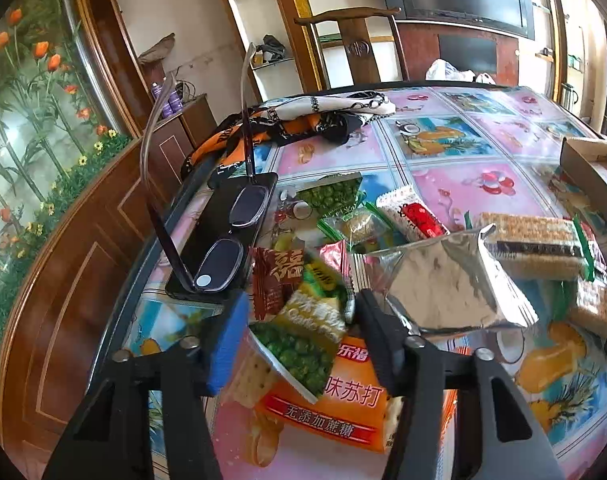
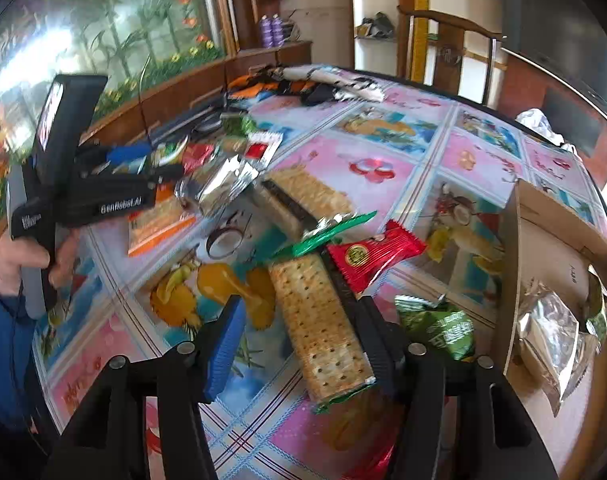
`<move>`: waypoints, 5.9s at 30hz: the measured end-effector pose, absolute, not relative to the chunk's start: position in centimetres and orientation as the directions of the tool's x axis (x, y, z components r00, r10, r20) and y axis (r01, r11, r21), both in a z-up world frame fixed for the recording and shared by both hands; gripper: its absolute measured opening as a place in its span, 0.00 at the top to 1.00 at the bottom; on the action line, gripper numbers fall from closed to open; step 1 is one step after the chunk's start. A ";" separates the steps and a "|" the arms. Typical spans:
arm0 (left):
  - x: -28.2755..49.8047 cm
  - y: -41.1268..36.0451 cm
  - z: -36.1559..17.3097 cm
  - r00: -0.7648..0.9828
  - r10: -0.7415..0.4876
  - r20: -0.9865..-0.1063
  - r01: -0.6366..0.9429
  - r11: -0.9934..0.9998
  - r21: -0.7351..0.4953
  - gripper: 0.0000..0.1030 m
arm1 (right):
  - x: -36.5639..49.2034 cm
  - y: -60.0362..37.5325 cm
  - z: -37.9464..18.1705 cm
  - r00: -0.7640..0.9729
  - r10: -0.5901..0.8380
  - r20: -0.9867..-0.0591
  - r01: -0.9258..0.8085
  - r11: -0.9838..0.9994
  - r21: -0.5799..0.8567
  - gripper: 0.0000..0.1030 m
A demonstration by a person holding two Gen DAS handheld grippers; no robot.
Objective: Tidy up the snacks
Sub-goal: 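Return to the pile and grasp a cracker sleeve with the right gripper while the left grasps a pea packet, then carry the cracker sleeve and pea packet toward the cardboard box, then lower both packets into the box and open both grippers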
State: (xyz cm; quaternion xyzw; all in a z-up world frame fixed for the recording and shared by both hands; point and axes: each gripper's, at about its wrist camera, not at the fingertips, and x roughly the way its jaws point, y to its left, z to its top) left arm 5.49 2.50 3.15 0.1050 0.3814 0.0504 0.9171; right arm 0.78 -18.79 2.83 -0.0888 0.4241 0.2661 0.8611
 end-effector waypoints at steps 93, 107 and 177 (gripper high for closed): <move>2.0 -17.0 6.2 0.835 -0.088 -0.543 0.196 0.970 0.145 0.70 | 2.6 -30.8 8.1 0.708 0.356 -0.610 -0.176 0.925 0.336 0.52; 1.9 -18.9 6.4 0.837 -0.113 -0.536 0.225 0.963 0.150 0.70 | 2.8 -33.3 8.3 0.725 0.327 -0.606 -0.116 0.925 0.361 0.52; 0.1 -26.6 4.6 0.613 -0.463 -0.640 0.552 0.831 -0.073 0.46 | 3.2 -42.9 7.5 0.730 -0.023 -0.683 0.270 0.928 0.257 0.15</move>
